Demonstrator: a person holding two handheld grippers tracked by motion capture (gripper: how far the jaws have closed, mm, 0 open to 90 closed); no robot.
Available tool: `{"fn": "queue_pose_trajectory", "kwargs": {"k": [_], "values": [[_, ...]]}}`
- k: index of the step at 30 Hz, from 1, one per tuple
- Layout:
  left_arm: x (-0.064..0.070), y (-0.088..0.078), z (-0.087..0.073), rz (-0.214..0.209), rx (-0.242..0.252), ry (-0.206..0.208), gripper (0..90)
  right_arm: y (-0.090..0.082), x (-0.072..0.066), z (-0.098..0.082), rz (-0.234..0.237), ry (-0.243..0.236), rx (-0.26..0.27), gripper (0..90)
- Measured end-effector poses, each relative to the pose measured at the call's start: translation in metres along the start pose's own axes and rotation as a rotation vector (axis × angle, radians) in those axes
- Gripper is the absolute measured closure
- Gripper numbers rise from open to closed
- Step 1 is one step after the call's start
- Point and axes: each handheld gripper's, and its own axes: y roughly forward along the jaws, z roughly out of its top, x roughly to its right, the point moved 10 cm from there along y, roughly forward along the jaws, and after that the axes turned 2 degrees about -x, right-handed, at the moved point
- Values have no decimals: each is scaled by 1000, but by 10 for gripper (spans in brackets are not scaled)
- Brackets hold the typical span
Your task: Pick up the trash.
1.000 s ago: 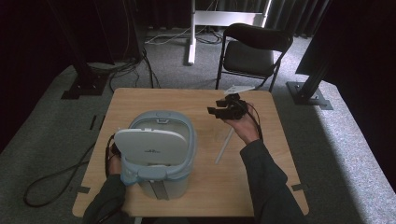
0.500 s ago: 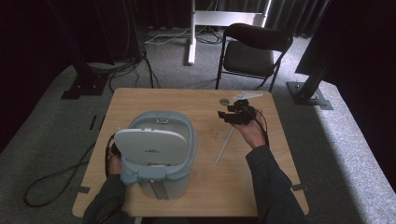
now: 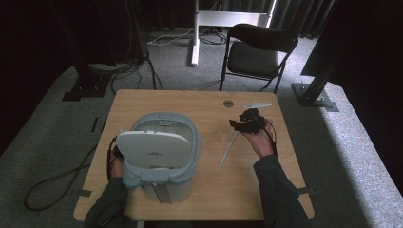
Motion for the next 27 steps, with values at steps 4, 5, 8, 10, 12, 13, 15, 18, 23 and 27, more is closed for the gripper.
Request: {"fn": "queue_pose_trajectory", "kwargs": {"k": [4, 5, 8, 10, 12, 13, 15, 18, 23, 27], "values": [[0, 0, 0, 0, -1, 0, 362, 1, 1, -12, -4, 20, -12, 447], [0, 0, 0, 0, -1, 0, 362, 1, 1, -15, 0, 23, -11, 443], [0, 0, 0, 0, -1, 1, 362, -1, 0, -22, -2, 27, -11, 422], [0, 0, 0, 0, -1, 1, 362, -2, -1, -27, -5, 30, -8, 409], [0, 0, 0, 0, -2, 2, 362, -3, -1, -31, -13, 35, -11, 390], [0, 0, 0, 0, -2, 1, 362, -2, -1, -34, -15, 37, -18, 381], [0, 0, 0, 0, -1, 1, 362, -1, -2, -39, -24, 35, -27, 363], [0, 0, 0, 0, -1, 1, 362, 3, -3, -45, -30, 34, -41, 346], [0, 0, 0, 0, -1, 1, 362, 13, -7, -59, -37, 36, -71, 317], [0, 0, 0, 0, 0, 0, 362, 22, -13, -71, -40, 32, -98, 299]]}}
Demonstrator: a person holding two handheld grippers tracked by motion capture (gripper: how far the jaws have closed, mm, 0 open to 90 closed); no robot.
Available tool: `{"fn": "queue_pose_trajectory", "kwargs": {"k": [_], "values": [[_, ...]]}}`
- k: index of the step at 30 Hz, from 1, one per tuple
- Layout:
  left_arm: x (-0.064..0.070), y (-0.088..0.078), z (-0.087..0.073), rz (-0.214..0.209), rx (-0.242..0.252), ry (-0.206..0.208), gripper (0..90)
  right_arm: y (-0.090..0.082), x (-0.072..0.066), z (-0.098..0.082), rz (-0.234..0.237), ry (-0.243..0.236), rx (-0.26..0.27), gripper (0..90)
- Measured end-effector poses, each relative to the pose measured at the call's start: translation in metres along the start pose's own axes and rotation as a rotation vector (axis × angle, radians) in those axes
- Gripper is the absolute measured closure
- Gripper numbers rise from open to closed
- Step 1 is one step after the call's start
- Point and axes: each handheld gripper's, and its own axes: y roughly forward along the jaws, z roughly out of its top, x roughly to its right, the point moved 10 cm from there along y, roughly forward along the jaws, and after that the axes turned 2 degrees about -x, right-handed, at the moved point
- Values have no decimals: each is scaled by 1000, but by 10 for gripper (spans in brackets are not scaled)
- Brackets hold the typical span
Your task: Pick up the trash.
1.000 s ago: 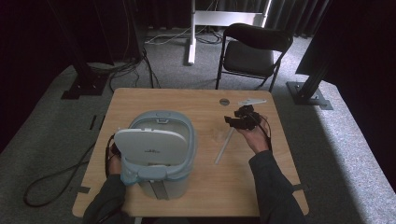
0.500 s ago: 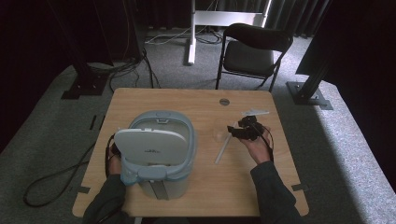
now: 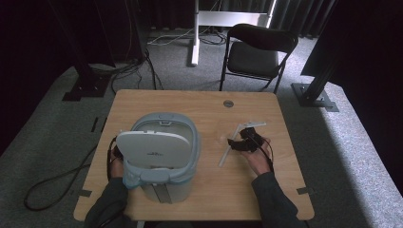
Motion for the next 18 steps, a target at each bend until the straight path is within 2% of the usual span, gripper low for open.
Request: {"fn": "queue_pose_trajectory", "kwargs": {"k": [10, 18], "values": [[0, 0, 0, 0, 0, 0, 362, 22, -11, -15, -16, -7, -58, 293], [0, 0, 0, 0, 0, 0, 362, 28, -8, -23, -38, -27, -101, 336]]}}
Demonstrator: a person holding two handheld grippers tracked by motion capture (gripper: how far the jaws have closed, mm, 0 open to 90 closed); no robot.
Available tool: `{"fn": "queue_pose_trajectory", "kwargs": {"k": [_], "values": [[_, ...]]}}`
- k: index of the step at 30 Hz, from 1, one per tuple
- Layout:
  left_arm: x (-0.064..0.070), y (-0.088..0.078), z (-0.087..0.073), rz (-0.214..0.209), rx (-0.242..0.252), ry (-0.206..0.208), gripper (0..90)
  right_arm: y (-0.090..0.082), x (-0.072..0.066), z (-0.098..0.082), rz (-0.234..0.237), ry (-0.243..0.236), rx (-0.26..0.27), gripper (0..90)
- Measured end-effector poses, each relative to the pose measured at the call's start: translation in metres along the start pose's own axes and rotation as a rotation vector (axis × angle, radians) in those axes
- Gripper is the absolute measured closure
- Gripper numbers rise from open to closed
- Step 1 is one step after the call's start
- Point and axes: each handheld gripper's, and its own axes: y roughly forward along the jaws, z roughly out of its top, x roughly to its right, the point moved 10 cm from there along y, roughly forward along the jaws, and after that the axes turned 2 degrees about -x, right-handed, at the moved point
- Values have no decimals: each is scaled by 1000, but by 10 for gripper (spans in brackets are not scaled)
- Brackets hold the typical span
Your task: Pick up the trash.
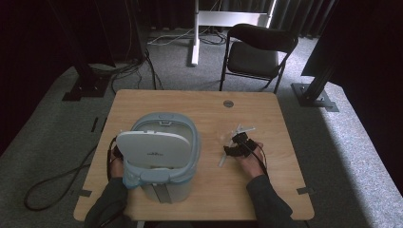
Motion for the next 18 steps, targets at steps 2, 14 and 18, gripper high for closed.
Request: {"fn": "queue_pose_trajectory", "kwargs": {"k": [2, 14, 18], "values": [[0, 0, 0, 0, 0, 0, 362, 0, 2, -1, 4, 2, -2, 358], [0, 0, 0, 0, 0, 0, 362, -4, 9, -6, 9, 26, -23, 394], [0, 0, 0, 0, 0, 0, 362, -7, 2, 0, 30, 30, 11, 348]]}}
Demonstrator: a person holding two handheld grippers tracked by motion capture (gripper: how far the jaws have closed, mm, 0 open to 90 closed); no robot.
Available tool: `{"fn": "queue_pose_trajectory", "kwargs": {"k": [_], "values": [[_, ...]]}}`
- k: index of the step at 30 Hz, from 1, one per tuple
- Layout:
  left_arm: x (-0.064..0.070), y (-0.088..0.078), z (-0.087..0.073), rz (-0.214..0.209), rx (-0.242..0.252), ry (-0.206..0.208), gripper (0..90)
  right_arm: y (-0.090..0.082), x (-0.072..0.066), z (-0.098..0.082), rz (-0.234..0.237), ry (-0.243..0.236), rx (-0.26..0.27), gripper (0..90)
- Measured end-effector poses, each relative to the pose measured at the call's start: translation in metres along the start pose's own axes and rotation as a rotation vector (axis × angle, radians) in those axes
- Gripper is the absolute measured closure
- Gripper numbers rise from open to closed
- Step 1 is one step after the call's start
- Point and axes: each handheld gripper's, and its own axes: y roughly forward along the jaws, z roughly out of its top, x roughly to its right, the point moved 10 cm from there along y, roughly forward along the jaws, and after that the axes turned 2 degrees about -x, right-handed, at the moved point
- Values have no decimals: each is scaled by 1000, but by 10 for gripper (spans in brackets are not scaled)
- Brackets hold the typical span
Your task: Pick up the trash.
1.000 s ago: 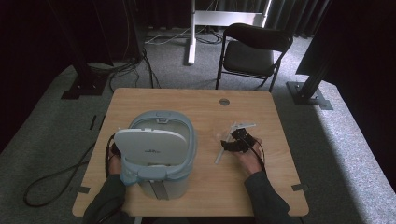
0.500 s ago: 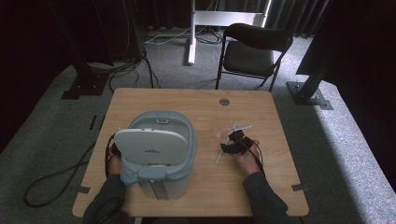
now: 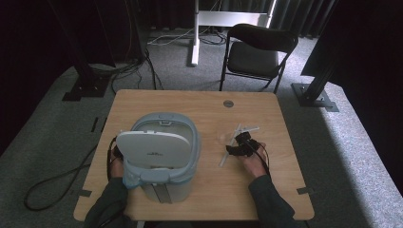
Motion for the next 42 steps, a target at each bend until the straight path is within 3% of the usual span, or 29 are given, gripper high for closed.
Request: {"fn": "queue_pose_trajectory", "kwargs": {"k": [6, 9, 24, 33, 37, 42], "values": [[0, 0, 0, 0, 0, 0, 362, 9, 0, -6, -23, -18, -44, 344], [0, 0, 0, 0, 0, 0, 362, 9, 2, -7, -32, -32, -56, 385], [0, 0, 0, 0, -1, 2, 362, 0, 16, -17, -27, 14, -115, 645], [0, 0, 0, 0, -1, 1, 362, -3, 20, -19, -62, -18, -179, 729], [0, 0, 0, 0, 0, 1, 362, -3, 19, -19, -63, -25, -188, 779], [0, 0, 0, 0, -1, 1, 362, -2, 21, -18, -59, 0, -176, 790]]}}
